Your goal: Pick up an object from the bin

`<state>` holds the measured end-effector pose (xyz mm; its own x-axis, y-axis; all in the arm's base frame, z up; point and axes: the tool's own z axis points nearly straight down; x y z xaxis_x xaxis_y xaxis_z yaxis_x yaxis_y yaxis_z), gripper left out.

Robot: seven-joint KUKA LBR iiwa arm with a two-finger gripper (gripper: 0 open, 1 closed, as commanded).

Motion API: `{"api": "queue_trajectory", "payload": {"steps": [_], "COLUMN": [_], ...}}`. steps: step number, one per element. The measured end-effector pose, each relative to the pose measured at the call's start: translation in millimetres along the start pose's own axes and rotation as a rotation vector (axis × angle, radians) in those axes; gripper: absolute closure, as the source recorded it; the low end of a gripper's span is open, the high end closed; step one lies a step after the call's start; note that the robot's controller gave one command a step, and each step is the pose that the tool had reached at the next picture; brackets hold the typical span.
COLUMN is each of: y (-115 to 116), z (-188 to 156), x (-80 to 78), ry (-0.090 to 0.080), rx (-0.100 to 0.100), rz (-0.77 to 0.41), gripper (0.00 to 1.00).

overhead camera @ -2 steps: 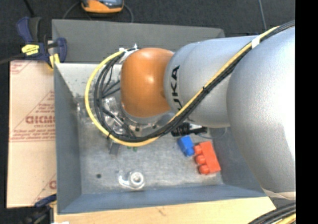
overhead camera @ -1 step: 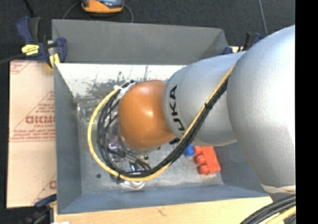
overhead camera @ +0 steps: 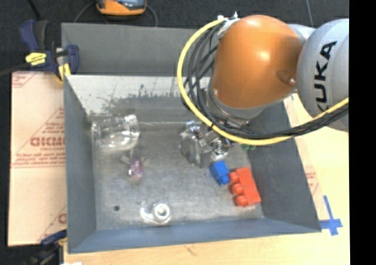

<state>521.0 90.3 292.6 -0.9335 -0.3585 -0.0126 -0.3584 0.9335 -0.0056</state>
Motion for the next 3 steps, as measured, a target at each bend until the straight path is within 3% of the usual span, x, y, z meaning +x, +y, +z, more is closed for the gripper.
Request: {"api": "queue_trajectory", "payload": {"steps": [1,2,3], "y": [8.2,73.2,74.5], "z": [71.2,105.4,40.1], "x": [3.7,-35.7,-49.1], "ry": [0.015,0.012,0.004], "rx": [-0.002,-0.004,-0.004], "rz": [0.483,0.684,0.694], "gripper": [1.0,1.0,1.0]}}
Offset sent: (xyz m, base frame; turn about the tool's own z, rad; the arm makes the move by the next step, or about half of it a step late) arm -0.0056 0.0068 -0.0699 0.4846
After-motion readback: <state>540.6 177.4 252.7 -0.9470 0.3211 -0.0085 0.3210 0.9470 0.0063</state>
